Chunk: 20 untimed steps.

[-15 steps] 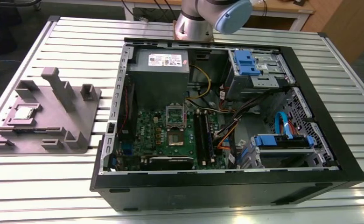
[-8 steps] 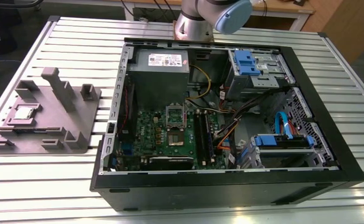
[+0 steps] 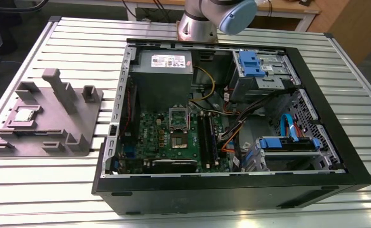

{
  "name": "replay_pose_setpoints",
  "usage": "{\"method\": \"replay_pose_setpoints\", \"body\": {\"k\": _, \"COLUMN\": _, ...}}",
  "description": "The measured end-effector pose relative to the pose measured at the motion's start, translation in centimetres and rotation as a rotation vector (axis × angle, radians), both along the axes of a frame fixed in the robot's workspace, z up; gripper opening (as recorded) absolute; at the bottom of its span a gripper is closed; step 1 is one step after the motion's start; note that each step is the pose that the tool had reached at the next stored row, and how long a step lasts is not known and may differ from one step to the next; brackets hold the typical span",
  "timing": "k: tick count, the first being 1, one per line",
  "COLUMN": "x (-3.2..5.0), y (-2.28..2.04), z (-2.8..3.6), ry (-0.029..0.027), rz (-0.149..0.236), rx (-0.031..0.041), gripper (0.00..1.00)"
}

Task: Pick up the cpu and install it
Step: 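Pick up the cpu and move it towards the insertion slot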

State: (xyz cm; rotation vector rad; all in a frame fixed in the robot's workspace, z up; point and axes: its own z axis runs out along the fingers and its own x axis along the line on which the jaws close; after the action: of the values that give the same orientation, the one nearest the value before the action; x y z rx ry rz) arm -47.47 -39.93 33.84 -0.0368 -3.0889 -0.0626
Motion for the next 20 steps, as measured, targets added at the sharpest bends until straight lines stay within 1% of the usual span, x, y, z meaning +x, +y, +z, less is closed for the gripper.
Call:
{"method": "replay_pose_setpoints", "body": {"k": 10, "x": 0.00, "y": 0.00, "z": -0.27, "ry": 0.0001, "rz": 0.000, "rx": 0.0001, "gripper": 0.59}}
{"method": "replay_pose_setpoints", "body": {"k": 11, "x": 0.00, "y": 0.00, "z": -0.38, "ry": 0.0001, "rz": 0.000, "rx": 0.0001, "gripper": 0.59}}
{"method": "replay_pose_setpoints", "body": {"k": 19, "x": 0.00, "y": 0.00, "z": -0.40, "ry": 0.0001, "rz": 0.000, "rx": 0.0001, "gripper": 0.59}}
{"method": "replay_pose_setpoints", "body": {"k": 20, "x": 0.01, "y": -0.01, "z": -0.42, "ry": -0.0001, "rz": 0.000, "rx": -0.0008, "gripper": 0.59}}
